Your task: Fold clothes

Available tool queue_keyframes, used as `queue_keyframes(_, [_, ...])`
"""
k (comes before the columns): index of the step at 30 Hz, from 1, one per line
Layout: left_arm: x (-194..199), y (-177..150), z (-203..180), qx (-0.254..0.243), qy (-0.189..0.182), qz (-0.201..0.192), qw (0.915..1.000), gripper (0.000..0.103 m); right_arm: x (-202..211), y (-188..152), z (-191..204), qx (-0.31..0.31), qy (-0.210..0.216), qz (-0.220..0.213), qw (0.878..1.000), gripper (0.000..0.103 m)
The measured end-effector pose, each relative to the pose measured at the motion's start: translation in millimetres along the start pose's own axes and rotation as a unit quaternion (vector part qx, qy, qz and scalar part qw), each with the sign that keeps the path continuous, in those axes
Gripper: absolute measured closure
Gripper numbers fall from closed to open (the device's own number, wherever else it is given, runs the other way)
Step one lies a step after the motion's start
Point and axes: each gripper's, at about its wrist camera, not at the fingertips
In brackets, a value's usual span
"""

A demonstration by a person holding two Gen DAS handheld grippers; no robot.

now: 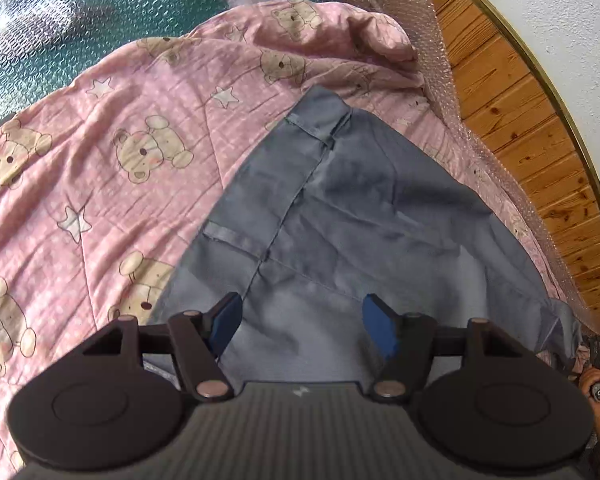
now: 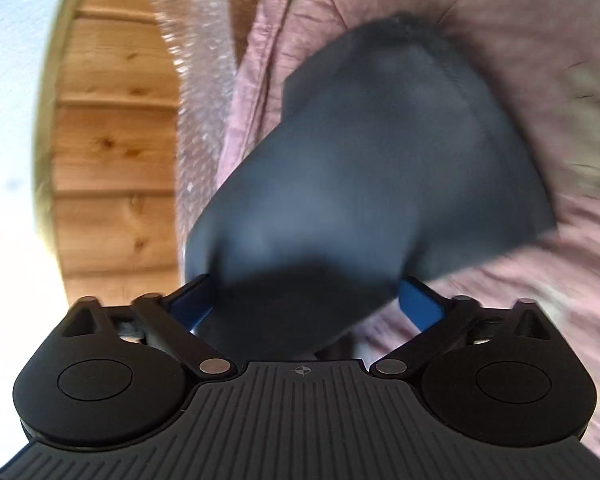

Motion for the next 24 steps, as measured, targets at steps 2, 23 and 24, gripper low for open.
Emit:
queue_keyframes(2, [-1.6, -0.3, -3.1, -0.004, -0.001, 0.0, 1.0, 0.036, 4.6, -0.7, 19.0, 0.032, 0.03, 0.004, 0.999, 0.087])
queue_keyframes(23, [-29.0, 13.7, -42.9, -0.03, -0.023, 0.0, 0.9993, 0.035, -26.0, -17.5, 2.7, 0.024, 0.03, 0.032, 0.999, 0.067])
queue_keyframes(24, [-26.4, 13.6, -43.6, -0.032, -0.021, -0.003, 0.9992, 0.035, -19.9, -17.1, 15.6, 0.066, 0.028, 0.012, 0.997, 0.088])
Point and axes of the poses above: each gripper's, at about its wrist camera, not at the fingertips, and x roughly against the way its jaws point, z to its left, y to its top, and after that the axes turned 14 degrees about -x, right-handed
